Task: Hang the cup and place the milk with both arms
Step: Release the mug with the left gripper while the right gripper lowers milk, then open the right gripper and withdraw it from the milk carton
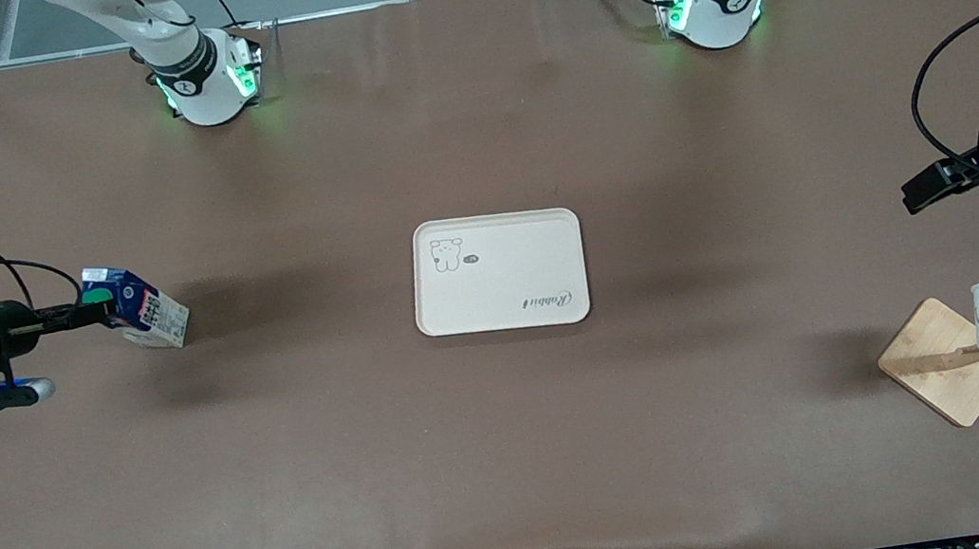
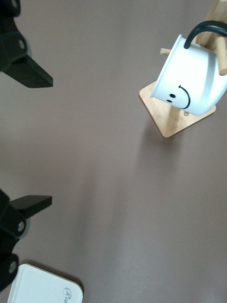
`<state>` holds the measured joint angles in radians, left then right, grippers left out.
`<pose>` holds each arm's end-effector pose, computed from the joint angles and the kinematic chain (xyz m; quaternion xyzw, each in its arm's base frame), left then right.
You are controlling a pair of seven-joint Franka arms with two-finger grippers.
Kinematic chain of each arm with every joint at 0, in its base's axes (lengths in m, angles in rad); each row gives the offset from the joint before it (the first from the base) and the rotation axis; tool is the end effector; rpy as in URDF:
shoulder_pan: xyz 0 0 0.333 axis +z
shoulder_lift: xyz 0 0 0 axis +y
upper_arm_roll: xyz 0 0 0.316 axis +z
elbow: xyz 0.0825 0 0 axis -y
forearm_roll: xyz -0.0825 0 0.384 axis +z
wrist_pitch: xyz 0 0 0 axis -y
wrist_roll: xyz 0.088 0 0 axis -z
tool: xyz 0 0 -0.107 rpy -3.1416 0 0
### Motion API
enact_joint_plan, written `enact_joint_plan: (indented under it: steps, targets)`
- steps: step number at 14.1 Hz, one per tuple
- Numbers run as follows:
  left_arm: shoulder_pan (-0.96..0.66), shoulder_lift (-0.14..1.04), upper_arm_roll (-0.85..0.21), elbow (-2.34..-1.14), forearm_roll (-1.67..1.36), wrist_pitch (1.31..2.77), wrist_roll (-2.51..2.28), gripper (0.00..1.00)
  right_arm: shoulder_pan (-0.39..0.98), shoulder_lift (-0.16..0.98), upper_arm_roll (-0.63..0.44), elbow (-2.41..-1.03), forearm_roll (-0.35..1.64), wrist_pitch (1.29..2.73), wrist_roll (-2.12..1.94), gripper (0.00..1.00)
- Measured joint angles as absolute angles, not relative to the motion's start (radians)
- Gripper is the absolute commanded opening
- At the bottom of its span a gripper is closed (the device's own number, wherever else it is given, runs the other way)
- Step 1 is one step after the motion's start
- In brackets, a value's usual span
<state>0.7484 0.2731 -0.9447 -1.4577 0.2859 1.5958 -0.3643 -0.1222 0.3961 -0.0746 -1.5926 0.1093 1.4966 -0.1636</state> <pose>0.6112 -0.0238 0.5773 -0.9957 -0.0862 0.0023 0.0346 0.6012 -0.1024 0.3772 -0.9690 0.0261 0.2317 0.0820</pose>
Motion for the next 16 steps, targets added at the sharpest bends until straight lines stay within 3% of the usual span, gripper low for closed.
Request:
enact_joint_plan:
  steps: [6, 8, 12, 16]
  targets:
    - [0.747, 0.211, -0.988, -1.451, 0.283, 1.563, -0.357, 1.0, -0.104, 0.395, -0.071, -1.472, 0.109, 1.455, -0.164, 1.0]
    - [0.716, 0.199, -0.957, -1.451, 0.266, 1.557, -0.355, 1.0, -0.102, 0.394, -0.07, -1.391, 0.109, 1.457, -0.166, 1.0]
    - [0.437, 0.13, -0.63, -1.458, 0.16, 1.544, -0.3, 1.0, -0.08, 0.384, -0.067, -1.204, 0.109, 1.422, -0.165, 1.0]
    - [0.2, 0.061, -0.37, -1.493, 0.13, 1.536, -0.277, 1.0, -0.066, 0.311, -0.067, -1.174, 0.109, 1.354, -0.149, 1.0]
